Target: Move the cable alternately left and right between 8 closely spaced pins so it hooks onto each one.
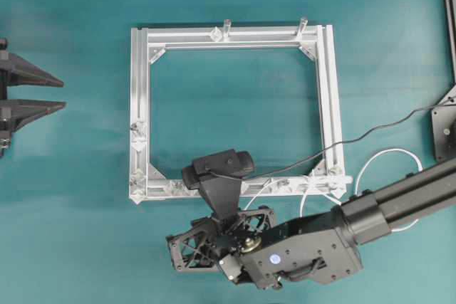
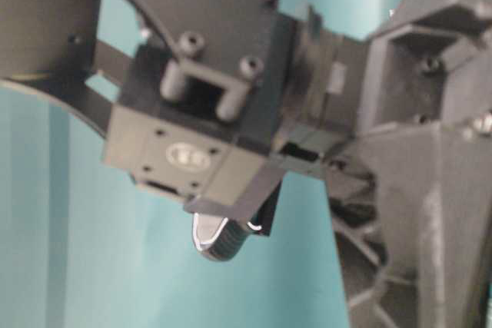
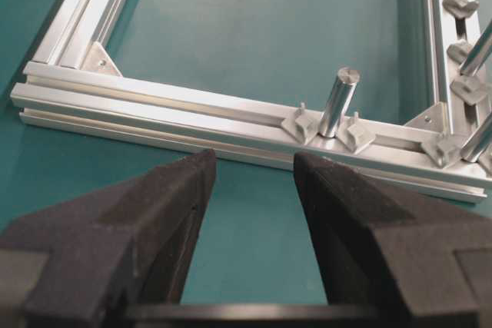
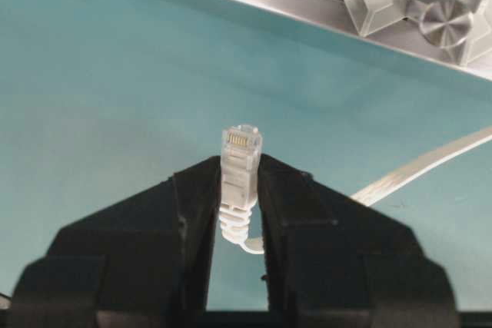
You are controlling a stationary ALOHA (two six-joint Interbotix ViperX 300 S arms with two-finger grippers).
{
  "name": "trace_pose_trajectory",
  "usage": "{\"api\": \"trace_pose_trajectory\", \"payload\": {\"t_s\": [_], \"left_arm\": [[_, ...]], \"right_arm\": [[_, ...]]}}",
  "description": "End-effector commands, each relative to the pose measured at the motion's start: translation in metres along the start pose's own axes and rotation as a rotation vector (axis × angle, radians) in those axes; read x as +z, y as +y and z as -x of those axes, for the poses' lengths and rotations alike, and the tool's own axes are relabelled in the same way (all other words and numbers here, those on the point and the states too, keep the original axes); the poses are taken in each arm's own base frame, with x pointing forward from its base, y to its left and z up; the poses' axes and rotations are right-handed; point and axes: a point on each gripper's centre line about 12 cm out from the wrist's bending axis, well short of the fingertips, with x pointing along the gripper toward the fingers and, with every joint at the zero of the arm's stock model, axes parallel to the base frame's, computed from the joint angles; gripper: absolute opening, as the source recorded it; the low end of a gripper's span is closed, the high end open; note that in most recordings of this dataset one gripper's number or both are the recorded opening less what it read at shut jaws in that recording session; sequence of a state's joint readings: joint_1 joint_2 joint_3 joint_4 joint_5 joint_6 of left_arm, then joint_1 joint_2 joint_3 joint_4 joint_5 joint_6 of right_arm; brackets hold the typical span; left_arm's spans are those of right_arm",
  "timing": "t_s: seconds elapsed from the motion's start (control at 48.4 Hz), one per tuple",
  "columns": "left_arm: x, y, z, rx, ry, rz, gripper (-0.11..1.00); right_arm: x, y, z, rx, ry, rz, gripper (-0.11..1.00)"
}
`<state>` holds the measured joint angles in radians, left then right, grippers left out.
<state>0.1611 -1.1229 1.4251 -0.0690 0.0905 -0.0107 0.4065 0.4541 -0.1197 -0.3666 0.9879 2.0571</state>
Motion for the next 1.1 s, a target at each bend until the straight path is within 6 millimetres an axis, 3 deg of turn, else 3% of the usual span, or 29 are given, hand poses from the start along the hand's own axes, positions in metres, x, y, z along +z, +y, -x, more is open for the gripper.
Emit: {"api": "trace_pose_trajectory", "payload": {"t_s": [0.0, 0.662, 1.075], "left_arm": [[0.004, 0.000, 0.000, -0.002, -0.011, 0.006, 0.57], [0.004, 0.000, 0.000, -0.001, -0.011, 0.006, 0.57], [0.003, 0.000, 0.000, -0.001, -0.014, 0.006, 0.57]], "right_arm": [[0.007, 0.010, 0.015, 0.035, 0.003, -0.018, 0.19], [0.059, 0.010, -0.002, -0.024, -0.061, -0.005, 0.19], [0.068, 0.011, -0.004, -0.022, -0.077, -0.008, 0.19]]}}
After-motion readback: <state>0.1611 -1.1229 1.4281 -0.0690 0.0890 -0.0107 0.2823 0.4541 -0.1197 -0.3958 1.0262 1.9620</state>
